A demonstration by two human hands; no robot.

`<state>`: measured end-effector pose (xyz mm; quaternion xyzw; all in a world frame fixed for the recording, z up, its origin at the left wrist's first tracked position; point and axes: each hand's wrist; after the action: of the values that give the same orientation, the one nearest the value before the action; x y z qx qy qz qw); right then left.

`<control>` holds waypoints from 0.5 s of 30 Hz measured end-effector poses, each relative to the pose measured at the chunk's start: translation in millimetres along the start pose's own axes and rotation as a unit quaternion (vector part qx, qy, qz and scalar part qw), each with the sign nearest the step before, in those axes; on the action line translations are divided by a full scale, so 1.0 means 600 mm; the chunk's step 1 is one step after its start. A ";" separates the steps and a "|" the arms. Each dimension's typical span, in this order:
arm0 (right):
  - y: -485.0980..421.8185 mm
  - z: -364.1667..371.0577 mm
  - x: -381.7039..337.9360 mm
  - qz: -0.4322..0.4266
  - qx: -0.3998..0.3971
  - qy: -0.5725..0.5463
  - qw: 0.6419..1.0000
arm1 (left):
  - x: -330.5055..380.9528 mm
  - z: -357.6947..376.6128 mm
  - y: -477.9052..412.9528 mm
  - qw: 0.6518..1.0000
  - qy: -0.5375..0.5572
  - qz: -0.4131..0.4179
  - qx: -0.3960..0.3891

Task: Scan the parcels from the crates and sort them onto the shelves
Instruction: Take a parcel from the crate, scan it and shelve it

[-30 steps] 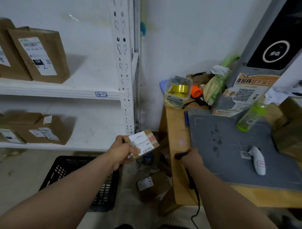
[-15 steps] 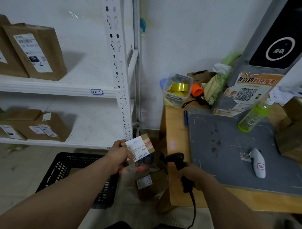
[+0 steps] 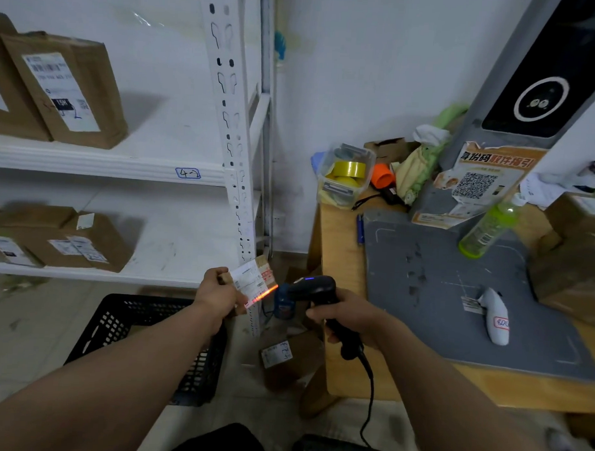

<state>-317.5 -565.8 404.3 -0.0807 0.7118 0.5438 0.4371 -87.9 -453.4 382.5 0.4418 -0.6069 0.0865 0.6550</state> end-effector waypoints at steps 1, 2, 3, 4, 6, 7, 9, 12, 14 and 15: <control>-0.002 0.002 -0.002 -0.001 0.001 0.008 1.000 | 0.001 -0.002 0.001 1.000 -0.002 -0.002 0.000; -0.004 0.004 -0.004 -0.002 0.000 0.014 1.000 | 0.002 -0.003 0.003 1.000 -0.003 -0.002 0.001; -0.005 0.005 -0.006 -0.003 -0.003 0.018 1.000 | 0.003 -0.005 0.003 1.000 -0.005 -0.002 0.002; -0.007 0.008 -0.008 -0.006 -0.009 0.021 1.000 | 0.004 -0.006 0.004 1.000 -0.008 -0.001 0.003; -0.008 0.011 -0.012 -0.012 -0.022 0.022 0.999 | 0.007 -0.008 0.005 1.000 -0.011 0.002 0.004; -0.008 0.013 -0.015 -0.014 -0.028 0.022 0.999 | 0.008 -0.008 0.005 1.000 -0.013 0.003 0.004; -0.010 0.016 -0.018 -0.017 -0.036 0.026 0.999 | 0.010 -0.009 0.004 1.000 -0.014 0.001 0.003; -0.017 0.019 -0.018 -0.016 -0.028 0.037 0.999 | 0.010 -0.009 0.004 1.000 -0.017 0.000 0.001; -0.022 0.019 -0.017 -0.012 -0.014 0.047 0.999 | 0.009 -0.009 0.003 1.000 -0.018 0.000 0.002; -0.024 0.019 -0.016 -0.010 -0.009 0.053 0.999 | 0.008 -0.008 0.002 1.000 -0.015 0.001 0.003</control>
<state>-297.4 -565.4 400.7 -0.1200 0.7280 0.5411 0.4035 -84.0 -451.7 387.9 0.4443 -0.6170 0.0816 0.6443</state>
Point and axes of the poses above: each hand's wrist, its own y-axis away from the middle knuckle, its own z-axis out of the palm, x = y × z, and after that the axes turned 8 degrees about z, right-handed
